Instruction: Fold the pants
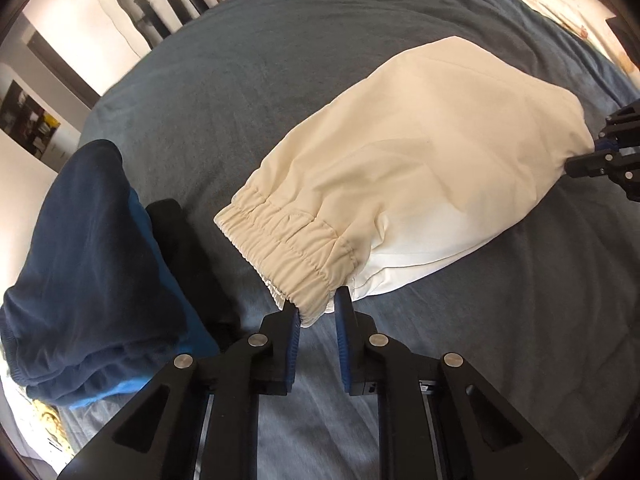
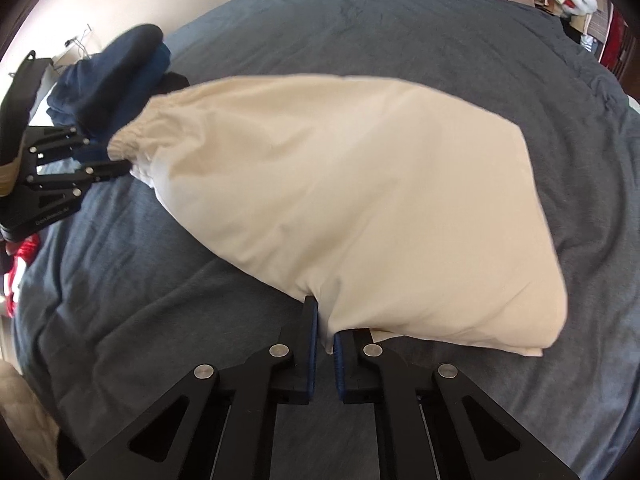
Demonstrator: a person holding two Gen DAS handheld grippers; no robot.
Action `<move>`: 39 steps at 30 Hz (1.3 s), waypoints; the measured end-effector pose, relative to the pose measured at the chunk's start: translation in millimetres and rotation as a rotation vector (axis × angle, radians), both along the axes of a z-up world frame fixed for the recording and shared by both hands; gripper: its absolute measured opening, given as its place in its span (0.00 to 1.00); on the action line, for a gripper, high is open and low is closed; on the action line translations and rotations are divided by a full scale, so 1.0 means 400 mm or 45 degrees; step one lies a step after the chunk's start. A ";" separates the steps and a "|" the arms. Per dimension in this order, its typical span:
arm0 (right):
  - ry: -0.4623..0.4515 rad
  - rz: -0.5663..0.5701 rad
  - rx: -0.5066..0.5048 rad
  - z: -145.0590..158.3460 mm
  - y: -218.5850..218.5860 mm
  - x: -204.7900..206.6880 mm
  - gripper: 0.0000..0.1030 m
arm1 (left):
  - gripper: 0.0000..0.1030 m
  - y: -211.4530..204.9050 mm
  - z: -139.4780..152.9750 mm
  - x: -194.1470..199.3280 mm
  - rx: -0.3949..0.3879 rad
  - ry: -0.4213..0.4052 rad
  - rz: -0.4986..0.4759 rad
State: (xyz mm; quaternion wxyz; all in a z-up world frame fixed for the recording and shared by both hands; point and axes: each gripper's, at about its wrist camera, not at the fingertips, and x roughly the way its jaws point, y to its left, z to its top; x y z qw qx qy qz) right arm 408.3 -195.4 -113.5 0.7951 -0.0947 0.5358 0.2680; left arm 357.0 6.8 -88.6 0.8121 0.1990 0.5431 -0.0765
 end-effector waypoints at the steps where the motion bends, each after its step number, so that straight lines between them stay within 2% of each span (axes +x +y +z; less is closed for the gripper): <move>1: 0.001 0.006 -0.004 0.011 0.003 0.004 0.07 | 0.17 0.000 0.009 -0.010 -0.011 0.031 -0.001; 6: 0.087 0.046 -0.049 0.028 0.009 -0.029 0.07 | 0.16 -0.003 0.015 -0.074 -0.037 0.182 0.007; 11: 0.191 0.080 -0.094 0.012 0.019 -0.083 0.07 | 0.12 0.016 -0.029 -0.137 -0.051 0.328 0.064; 15: 0.229 0.058 -0.126 -0.001 0.022 -0.108 0.07 | 0.12 0.029 -0.070 -0.153 -0.038 0.343 0.081; 22: 0.241 0.024 -0.189 -0.050 0.027 -0.121 0.07 | 0.12 0.056 -0.074 -0.138 -0.063 0.317 0.089; 28: 0.219 0.004 -0.260 -0.046 0.037 -0.129 0.07 | 0.08 0.087 -0.093 -0.163 0.018 0.322 0.119; 32: 0.183 -0.049 -0.316 -0.033 0.082 -0.132 0.08 | 0.15 0.101 -0.034 -0.194 0.010 0.279 0.162; 34: 0.196 -0.111 -0.302 -0.015 0.078 -0.137 0.14 | 0.16 0.097 0.016 -0.205 -0.007 0.203 0.172; 35: 0.206 -0.138 -0.297 -0.010 0.077 -0.141 0.16 | 0.20 0.093 0.038 -0.209 -0.036 0.170 0.175; 37: 0.219 -0.225 -0.284 0.016 0.054 -0.148 0.17 | 0.24 0.083 0.072 -0.203 -0.097 0.099 0.170; 39: 0.203 -0.306 -0.246 0.048 0.032 -0.162 0.17 | 0.25 0.074 0.096 -0.183 -0.103 0.026 0.139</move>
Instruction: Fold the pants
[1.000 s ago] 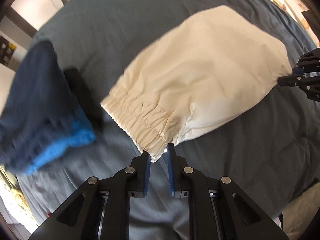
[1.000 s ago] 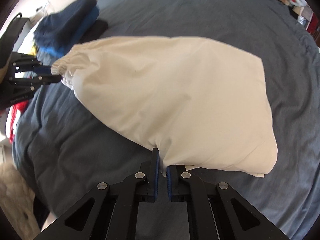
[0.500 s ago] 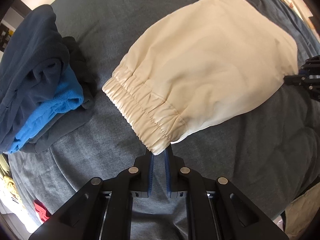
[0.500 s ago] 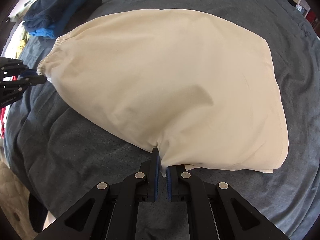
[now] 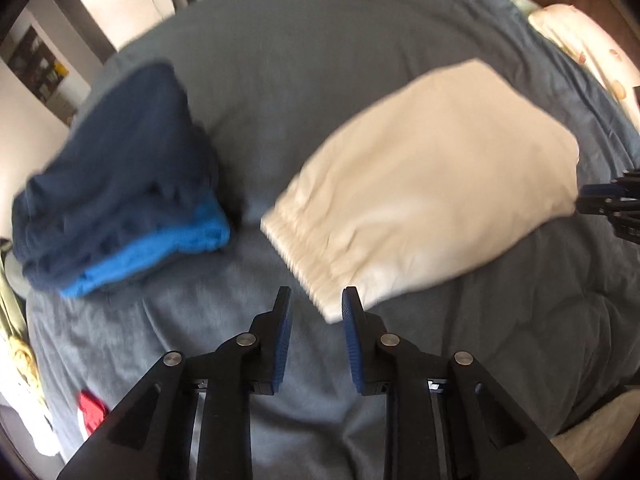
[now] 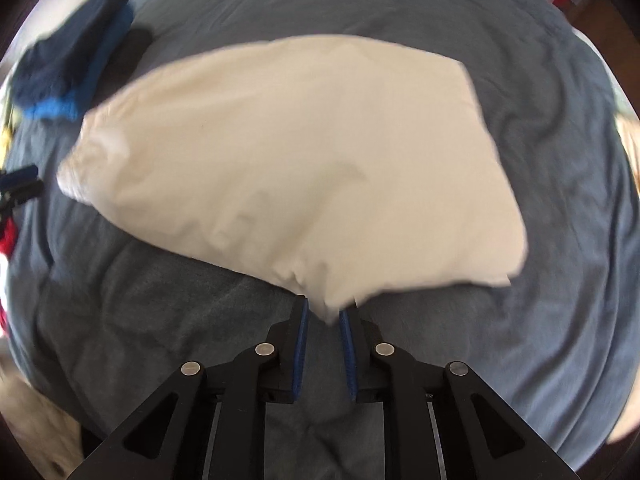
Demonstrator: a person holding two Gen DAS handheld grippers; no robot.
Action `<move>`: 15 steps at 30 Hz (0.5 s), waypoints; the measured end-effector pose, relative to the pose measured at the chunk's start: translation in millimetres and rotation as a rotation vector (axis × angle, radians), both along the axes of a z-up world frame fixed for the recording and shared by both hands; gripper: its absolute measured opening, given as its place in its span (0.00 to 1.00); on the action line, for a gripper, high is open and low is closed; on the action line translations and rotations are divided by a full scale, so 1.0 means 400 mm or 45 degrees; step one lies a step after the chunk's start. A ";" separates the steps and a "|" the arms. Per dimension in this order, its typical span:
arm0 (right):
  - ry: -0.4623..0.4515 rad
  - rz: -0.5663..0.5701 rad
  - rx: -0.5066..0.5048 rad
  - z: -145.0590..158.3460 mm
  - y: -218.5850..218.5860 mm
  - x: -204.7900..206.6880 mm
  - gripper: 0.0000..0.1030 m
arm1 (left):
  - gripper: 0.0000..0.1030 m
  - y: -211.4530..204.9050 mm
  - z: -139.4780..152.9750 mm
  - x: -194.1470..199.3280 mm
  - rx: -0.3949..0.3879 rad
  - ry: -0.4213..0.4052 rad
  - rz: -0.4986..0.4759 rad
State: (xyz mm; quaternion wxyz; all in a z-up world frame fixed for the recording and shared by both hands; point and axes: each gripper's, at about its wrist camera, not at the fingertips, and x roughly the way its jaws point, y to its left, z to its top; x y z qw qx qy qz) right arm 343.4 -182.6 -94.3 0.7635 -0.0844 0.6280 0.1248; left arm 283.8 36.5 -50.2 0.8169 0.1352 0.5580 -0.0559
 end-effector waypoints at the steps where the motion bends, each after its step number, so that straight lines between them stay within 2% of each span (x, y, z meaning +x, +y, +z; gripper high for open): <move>1: -0.015 -0.037 0.001 0.017 -0.008 -0.007 0.17 | 0.25 -0.015 0.001 0.010 -0.005 -0.011 -0.018; 5: -0.097 -0.217 0.085 0.059 -0.052 -0.021 0.17 | 0.25 -0.073 -0.017 0.034 -0.028 -0.031 -0.086; 10: -0.187 -0.410 0.118 0.058 -0.136 -0.020 0.17 | 0.30 -0.120 0.003 0.064 -0.033 -0.099 -0.181; 15: -0.261 -0.625 0.174 0.030 -0.221 -0.017 0.17 | 0.32 -0.219 0.019 0.100 -0.030 -0.158 -0.331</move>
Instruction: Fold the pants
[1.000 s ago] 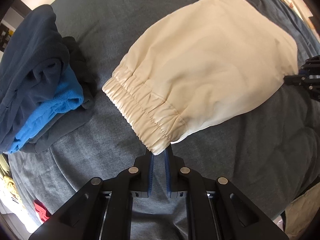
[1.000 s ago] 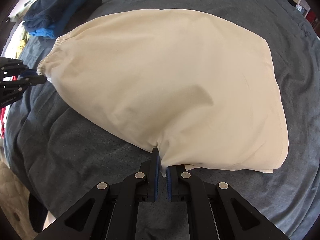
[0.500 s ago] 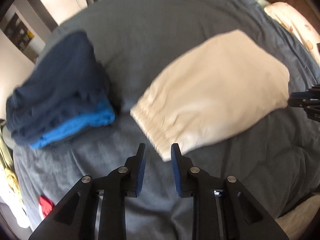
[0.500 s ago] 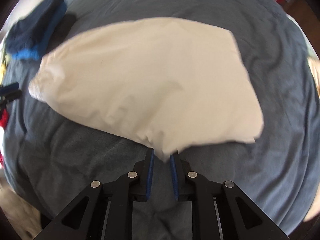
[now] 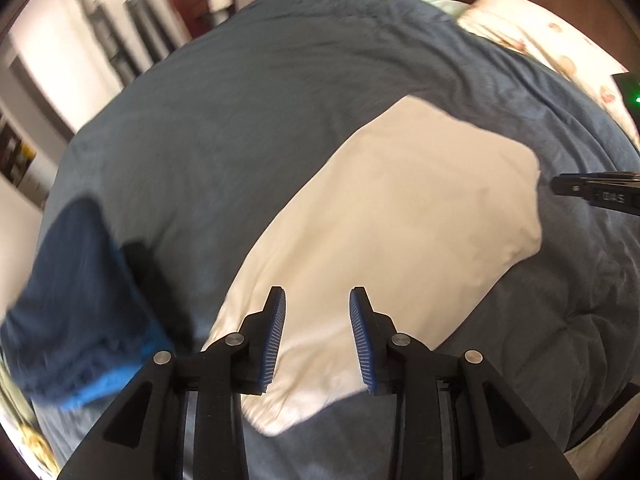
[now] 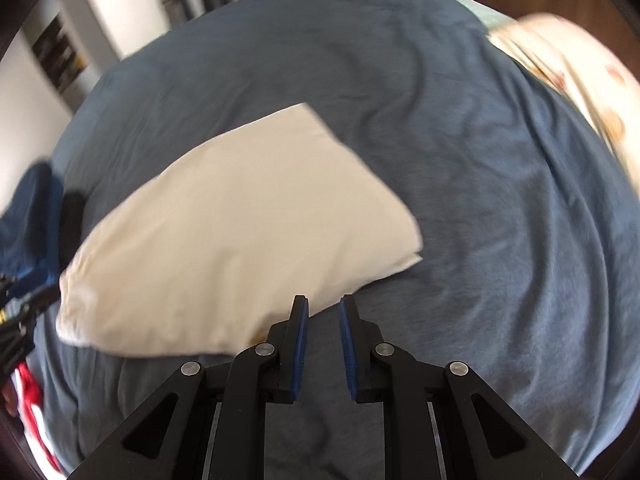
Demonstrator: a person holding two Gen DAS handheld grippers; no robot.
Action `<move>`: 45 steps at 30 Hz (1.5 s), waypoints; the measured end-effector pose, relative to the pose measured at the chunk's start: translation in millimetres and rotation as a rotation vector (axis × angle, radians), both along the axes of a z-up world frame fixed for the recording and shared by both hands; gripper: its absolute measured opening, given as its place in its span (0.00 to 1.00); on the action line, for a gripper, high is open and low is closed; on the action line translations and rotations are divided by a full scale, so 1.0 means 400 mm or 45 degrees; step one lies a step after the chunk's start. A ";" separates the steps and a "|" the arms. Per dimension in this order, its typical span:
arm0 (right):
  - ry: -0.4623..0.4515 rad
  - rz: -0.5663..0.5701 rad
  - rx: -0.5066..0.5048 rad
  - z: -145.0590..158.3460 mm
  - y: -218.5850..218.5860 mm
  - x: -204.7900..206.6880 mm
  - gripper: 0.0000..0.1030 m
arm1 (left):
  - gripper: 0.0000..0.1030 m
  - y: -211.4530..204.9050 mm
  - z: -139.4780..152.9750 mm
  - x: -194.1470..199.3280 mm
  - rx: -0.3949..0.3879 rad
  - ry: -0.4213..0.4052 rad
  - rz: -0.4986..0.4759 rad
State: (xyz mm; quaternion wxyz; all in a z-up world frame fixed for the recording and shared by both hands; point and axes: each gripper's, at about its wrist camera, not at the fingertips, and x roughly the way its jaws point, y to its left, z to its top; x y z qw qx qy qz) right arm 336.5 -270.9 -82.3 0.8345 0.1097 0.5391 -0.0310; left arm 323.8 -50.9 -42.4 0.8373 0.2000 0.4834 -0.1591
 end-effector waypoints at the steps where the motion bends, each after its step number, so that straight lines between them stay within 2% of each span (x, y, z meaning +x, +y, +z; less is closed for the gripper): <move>1: -0.003 -0.029 0.022 -0.007 -0.024 -0.003 0.17 | 0.32 -0.022 0.002 0.005 0.003 -0.010 -0.026; 8: -0.042 -0.228 0.167 -0.075 -0.154 -0.005 0.17 | 0.37 -0.159 -0.018 0.025 -0.001 0.000 -0.150; 10: -0.042 -0.265 0.261 -0.097 -0.177 -0.006 0.17 | 0.37 -0.188 -0.024 0.035 -0.013 0.008 -0.174; 15: -0.057 -0.338 0.348 -0.132 -0.203 -0.002 0.17 | 0.41 -0.251 -0.033 0.084 -0.096 0.051 -0.216; 17: -0.069 -0.370 0.425 -0.146 -0.211 0.001 0.17 | 0.41 -0.272 -0.036 0.096 -0.128 0.071 -0.234; 19: -0.068 -0.386 0.448 -0.161 -0.212 0.010 0.17 | 0.41 -0.293 -0.039 0.099 -0.134 0.071 -0.262; 25: -0.040 -0.446 0.546 -0.212 -0.232 0.026 0.17 | 0.43 -0.328 -0.052 0.087 -0.116 0.076 -0.311; 34: -0.021 -0.442 0.641 -0.254 -0.239 0.044 0.17 | 0.44 -0.330 -0.068 0.084 -0.097 0.087 -0.301; 36: -0.028 -0.436 0.658 -0.260 -0.240 0.042 0.17 | 0.44 -0.332 -0.065 0.084 -0.092 0.072 -0.302; 37: -0.033 -0.432 0.659 -0.261 -0.239 0.044 0.14 | 0.44 -0.333 -0.064 0.084 -0.091 0.067 -0.302; 38: -0.042 -0.428 0.655 -0.258 -0.239 0.043 0.08 | 0.44 -0.334 -0.064 0.085 -0.091 0.066 -0.301; 39: -0.051 -0.416 0.642 -0.254 -0.236 0.042 0.07 | 0.44 -0.336 -0.063 0.086 -0.095 0.065 -0.300; 44: -0.121 -0.447 0.487 -0.188 -0.247 0.009 0.01 | 0.44 -0.342 -0.068 0.095 -0.092 0.061 -0.299; 45: -0.119 -0.465 0.415 -0.176 -0.251 0.009 0.01 | 0.44 -0.343 -0.071 0.098 -0.092 0.065 -0.296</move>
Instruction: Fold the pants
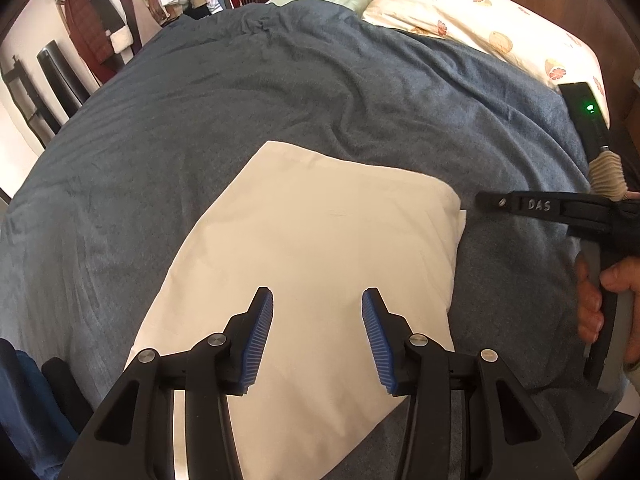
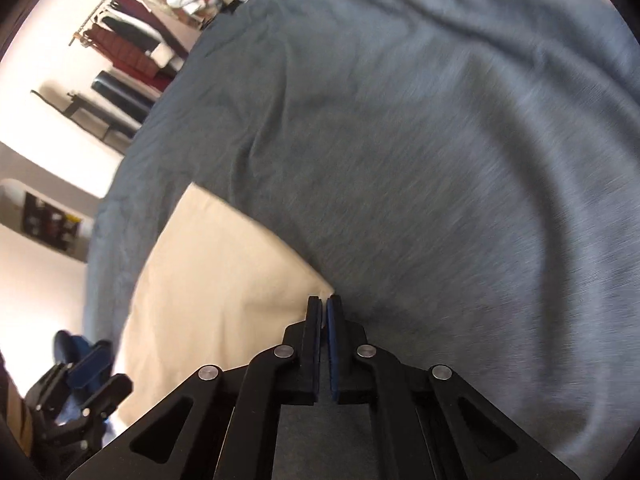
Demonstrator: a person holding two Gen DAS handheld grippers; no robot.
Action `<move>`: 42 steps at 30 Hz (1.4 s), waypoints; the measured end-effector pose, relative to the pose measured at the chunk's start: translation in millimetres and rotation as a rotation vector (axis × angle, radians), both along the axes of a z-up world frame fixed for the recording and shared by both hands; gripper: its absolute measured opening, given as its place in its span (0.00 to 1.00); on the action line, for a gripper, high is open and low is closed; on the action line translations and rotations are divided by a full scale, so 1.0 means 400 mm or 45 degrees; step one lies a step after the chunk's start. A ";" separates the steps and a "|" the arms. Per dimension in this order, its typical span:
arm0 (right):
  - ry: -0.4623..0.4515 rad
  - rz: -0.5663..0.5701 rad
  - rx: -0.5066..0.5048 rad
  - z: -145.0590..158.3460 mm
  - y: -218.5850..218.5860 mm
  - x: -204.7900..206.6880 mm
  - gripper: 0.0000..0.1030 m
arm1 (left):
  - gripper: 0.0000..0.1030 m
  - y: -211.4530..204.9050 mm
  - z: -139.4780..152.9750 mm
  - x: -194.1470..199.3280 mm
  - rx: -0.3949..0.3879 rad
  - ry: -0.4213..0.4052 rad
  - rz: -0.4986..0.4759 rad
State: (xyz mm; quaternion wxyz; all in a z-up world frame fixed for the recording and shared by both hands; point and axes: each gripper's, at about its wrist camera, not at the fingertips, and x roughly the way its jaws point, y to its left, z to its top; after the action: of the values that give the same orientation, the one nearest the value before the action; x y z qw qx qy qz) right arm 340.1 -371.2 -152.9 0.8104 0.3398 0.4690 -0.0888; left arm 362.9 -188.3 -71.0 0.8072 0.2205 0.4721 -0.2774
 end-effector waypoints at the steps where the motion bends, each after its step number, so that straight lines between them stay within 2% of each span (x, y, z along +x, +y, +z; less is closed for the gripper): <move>1: 0.009 -0.007 -0.095 0.011 -0.004 -0.001 0.01 | 0.44 -0.001 -0.003 0.003 0.001 0.003 0.002; 6: -0.003 -0.001 -0.011 0.018 -0.046 -0.006 0.02 | 0.48 -0.011 -0.003 0.034 0.046 -0.076 -0.027; 7: -0.004 -0.006 -0.007 0.027 -0.046 -0.011 0.08 | 0.48 -0.013 0.001 0.046 0.049 -0.099 -0.037; 10: -0.028 -0.064 0.054 0.054 -0.036 -0.024 0.46 | 0.49 -0.019 0.015 0.096 0.052 -0.157 -0.081; 11: -0.039 -0.105 0.065 0.066 -0.028 -0.028 0.48 | 0.49 -0.021 0.018 0.113 0.055 -0.166 -0.088; 17: -0.021 -0.384 0.117 0.091 0.014 -0.028 0.53 | 0.49 -0.050 0.030 0.270 0.023 -0.178 -0.157; 23: 0.094 -0.469 0.165 0.046 0.032 -0.009 0.53 | 0.49 -0.097 -0.030 0.421 0.000 0.011 -0.251; 29: 0.160 -0.461 0.093 0.035 0.056 0.027 0.53 | 0.49 -0.119 -0.097 0.494 -0.072 0.253 -0.304; 35: 0.225 -0.445 0.071 0.005 0.066 0.026 0.53 | 0.44 -0.156 -0.174 0.507 -0.037 0.414 -0.407; 42: 0.232 -0.399 0.054 -0.018 0.070 0.030 0.49 | 0.44 -0.178 -0.217 0.514 -0.014 0.463 -0.475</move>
State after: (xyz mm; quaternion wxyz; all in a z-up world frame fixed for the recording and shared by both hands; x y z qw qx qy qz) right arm 352.1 -343.2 -159.9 0.7334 0.4162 0.4837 -0.2344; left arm 568.6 -259.5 -157.7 0.6453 0.2458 0.5590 -0.4591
